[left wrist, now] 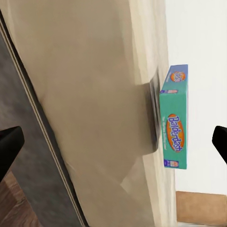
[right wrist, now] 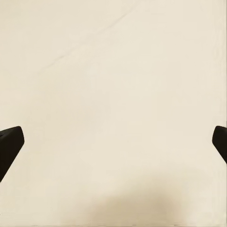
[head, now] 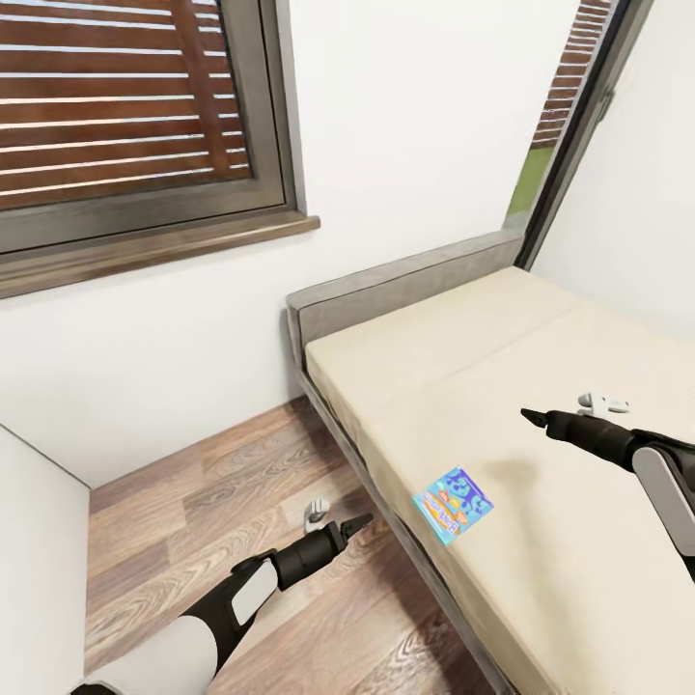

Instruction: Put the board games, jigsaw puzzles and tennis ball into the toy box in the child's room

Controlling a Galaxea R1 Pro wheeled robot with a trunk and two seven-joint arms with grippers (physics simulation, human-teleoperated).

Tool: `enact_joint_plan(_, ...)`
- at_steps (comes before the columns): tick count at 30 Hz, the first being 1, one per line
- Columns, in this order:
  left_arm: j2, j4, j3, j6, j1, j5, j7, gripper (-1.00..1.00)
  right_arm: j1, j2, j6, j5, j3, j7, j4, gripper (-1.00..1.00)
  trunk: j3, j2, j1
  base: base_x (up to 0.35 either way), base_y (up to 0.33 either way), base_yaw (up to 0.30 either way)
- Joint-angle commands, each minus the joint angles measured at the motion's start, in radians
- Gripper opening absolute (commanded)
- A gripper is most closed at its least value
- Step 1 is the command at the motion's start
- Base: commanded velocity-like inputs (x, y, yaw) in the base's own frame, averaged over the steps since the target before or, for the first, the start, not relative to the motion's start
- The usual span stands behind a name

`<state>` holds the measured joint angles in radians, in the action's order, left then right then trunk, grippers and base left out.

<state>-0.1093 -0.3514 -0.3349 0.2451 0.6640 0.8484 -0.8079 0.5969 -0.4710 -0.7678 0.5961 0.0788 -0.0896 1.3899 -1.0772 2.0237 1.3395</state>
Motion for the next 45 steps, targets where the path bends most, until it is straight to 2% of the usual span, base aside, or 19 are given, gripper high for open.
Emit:
enact_joint_plan(1, 0.000, 0.000, -0.004, 0.010, 0.001, 0.011, -0.001, 1.00, 0.001, 0.000, -0.005, -0.005, 0.002, -0.007, 0.000, 1.00, -0.001, 0.000, 0.000, 0.000, 0.000, -0.203)
enact_joint_plan(16, -0.006, 0.000, -0.004, 0.010, 0.002, 0.011, -0.012, 1.00, -0.001, 0.001, -0.005, -0.005, 0.001, -0.007, 0.001, 1.00, -0.001, 0.000, 0.000, 0.000, 0.000, -0.162)
enact_joint_plan(45, -0.010, 0.000, -0.006, 0.009, 0.001, 0.009, -0.042, 1.00, -0.003, 0.000, -0.005, -0.005, 0.000, -0.007, 0.005, 1.00, -0.001, 0.000, 0.000, 0.000, 0.000, -0.015)
